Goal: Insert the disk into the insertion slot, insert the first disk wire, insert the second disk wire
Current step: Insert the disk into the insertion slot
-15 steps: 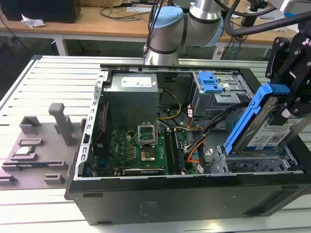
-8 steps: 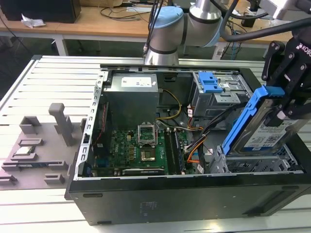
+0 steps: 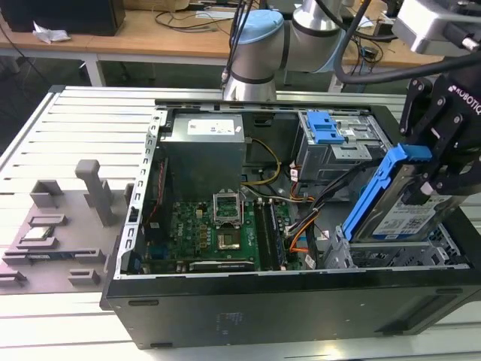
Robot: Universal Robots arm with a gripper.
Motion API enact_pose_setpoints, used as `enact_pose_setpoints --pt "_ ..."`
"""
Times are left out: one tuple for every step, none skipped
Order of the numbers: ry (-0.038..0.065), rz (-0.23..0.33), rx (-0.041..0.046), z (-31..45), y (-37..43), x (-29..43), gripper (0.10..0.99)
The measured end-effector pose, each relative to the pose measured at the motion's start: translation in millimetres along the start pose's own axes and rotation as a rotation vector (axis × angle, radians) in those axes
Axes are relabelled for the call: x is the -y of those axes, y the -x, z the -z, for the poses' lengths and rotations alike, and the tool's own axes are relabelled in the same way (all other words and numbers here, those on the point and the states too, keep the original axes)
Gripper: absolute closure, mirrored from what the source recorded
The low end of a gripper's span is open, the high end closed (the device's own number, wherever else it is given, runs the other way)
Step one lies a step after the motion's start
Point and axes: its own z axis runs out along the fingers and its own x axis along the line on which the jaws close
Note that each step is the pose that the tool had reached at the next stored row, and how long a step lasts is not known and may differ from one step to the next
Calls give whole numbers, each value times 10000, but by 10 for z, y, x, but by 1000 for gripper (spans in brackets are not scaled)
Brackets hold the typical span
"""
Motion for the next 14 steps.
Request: enact_pose_setpoints --pt "1 0 -1 -15 0 1 725" --pt "0 0 -1 -30 0 1 725" --pt "0 0 -1 -60 -1 2 725" --pt "1 -1 -1 -79 -1 3 725" --pt "1 -1 0 -94 -1 4 725" --pt "1 0 0 -112 -1 4 725" --pt "0 0 -1 -127 -1 5 725" --pt "0 0 0 -148 -1 6 725" --pt "0 0 -1 -168 -1 7 725" --pt "0 0 -1 -186 -2 7 725" --pt "1 -1 -1 -215 -2 8 725" --pt "0 0 -2 -246 -2 10 725" --pt "1 0 -1 -267 -2 11 725" --pt "0 0 -1 -276 -2 11 725"
